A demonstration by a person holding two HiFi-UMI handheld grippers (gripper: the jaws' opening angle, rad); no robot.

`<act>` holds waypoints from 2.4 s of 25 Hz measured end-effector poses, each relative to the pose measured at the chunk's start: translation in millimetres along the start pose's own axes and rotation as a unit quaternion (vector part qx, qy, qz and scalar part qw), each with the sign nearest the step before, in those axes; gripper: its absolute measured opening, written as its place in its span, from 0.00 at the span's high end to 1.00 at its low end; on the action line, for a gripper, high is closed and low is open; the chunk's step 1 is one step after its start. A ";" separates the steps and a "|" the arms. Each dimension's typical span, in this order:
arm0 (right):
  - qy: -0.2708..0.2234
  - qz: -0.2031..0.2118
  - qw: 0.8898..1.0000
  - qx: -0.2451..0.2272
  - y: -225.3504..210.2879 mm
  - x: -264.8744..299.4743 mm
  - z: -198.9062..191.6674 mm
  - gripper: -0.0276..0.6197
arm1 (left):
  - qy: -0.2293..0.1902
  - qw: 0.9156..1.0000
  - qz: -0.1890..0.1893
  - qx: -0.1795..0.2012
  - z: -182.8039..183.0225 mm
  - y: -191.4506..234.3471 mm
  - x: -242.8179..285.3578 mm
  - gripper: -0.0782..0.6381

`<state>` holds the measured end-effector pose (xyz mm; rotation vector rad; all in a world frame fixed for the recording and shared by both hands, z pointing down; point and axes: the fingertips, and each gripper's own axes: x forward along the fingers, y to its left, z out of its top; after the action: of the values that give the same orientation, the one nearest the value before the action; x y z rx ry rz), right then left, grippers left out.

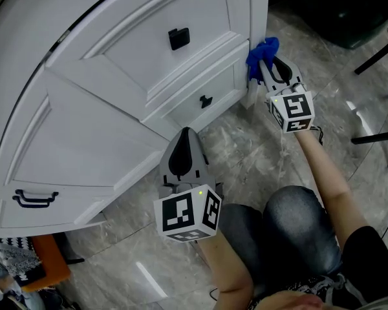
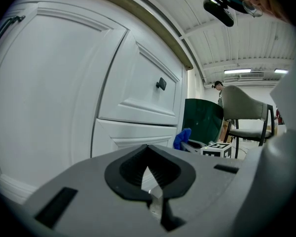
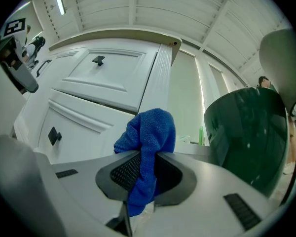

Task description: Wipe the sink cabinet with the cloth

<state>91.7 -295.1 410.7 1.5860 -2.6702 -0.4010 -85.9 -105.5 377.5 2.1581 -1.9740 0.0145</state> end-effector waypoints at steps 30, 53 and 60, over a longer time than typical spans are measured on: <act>0.065 0.003 0.998 -0.003 17.7 -7.9 -61.1 0.83 | -0.003 1.000 0.002 -0.005 -0.6 11.5 -6.2 0.88; 0.160 0.034 0.987 0.007 42.9 -16.1 -142.6 0.83 | -0.008 1.000 0.003 -0.003 3.7 11.7 -11.7 0.88; 0.200 0.043 0.979 0.011 48.5 -16.7 -176.0 0.83 | -0.006 1.000 0.001 0.003 3.3 7.0 -10.4 0.88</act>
<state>82.3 -296.1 593.8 1.3742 -2.4270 -0.0415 -94.3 -96.4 373.8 2.1657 -1.9844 0.0076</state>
